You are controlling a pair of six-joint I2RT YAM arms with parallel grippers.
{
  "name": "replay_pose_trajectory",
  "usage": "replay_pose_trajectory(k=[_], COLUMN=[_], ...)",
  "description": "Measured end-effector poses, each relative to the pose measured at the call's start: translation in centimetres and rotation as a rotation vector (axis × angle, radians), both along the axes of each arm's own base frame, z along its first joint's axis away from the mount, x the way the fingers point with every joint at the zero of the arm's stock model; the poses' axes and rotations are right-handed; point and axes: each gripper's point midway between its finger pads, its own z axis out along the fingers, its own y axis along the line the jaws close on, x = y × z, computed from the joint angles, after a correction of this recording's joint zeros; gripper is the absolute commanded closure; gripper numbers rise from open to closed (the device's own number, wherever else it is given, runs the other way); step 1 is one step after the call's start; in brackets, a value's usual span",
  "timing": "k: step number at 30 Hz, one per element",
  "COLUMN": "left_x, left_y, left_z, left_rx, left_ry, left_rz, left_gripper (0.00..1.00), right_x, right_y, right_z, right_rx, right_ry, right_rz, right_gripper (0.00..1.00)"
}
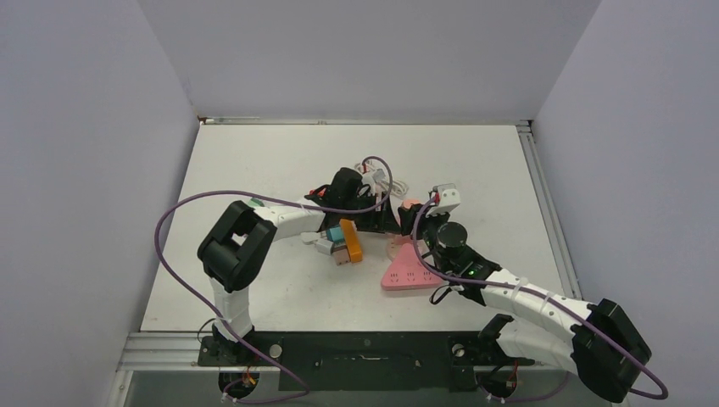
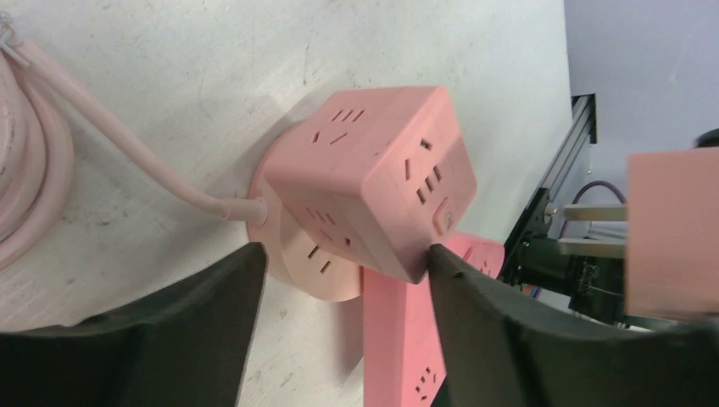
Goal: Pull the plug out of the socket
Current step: Remove the plug from the socket, then place the plug at the center of the board.
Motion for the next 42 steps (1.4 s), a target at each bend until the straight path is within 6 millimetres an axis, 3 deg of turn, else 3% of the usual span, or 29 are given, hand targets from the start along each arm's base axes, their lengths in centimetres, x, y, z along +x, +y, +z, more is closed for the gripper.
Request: replay_pose_trajectory(k=[3, 6, 11, 14, 17, 20, 26, 30, 36, 38, 42], left_x=[0.1, 0.7, 4.2, 5.8, 6.2, 6.1, 6.0, 5.9, 5.7, 5.7, 5.7], left_y=[0.5, 1.2, 4.6, 8.4, 12.5, 15.8, 20.9, 21.3, 21.4, 21.3, 21.3], left_z=[-0.3, 0.6, 7.2, 11.1, 13.2, 14.7, 16.7, 17.1, 16.7, 16.7, 16.7], left_rx=[0.028, 0.026, -0.047, -0.054, -0.019, 0.027, 0.099, 0.109, 0.117, 0.116, 0.117], left_ry=[-0.010, -0.035, -0.181, -0.281, -0.350, -0.406, -0.504, -0.523, -0.510, -0.510, -0.509], left_rz=[-0.007, 0.001, 0.093, 0.189, 0.288, 0.368, 0.508, 0.519, 0.515, 0.513, 0.513], left_gripper=[0.14, 0.08, 0.03, 0.03, 0.04, 0.04, 0.04, 0.04, 0.04, 0.04, 0.04], right_x=[-0.2, -0.3, -0.1, 0.8, 2.1, 3.1, 4.3, 4.3, 3.8, 4.0, 4.2], right_y=[-0.3, -0.5, -0.3, 1.1, 3.2, 5.0, 8.6, 10.6, 10.8, 11.0, 11.4], right_z=[0.5, 0.7, 1.4, 2.7, 3.1, 1.5, -5.0, -8.9, -12.8, -13.5, -13.6], right_rx=[0.007, 0.006, -0.007, -0.016, -0.035, -0.074, -0.177, -0.209, -0.269, -0.280, -0.275], right_ry=[-0.009, -0.009, 0.015, 0.040, 0.084, 0.156, 0.367, 0.481, 0.605, 0.624, 0.631], right_rz=[-0.006, -0.011, -0.016, 0.009, 0.041, 0.074, 0.147, 0.189, 0.177, 0.174, 0.176], right_gripper=[0.95, 0.95, 0.95, 0.95, 0.95, 0.95, 0.95, 0.95, 0.92, 0.85, 0.62])
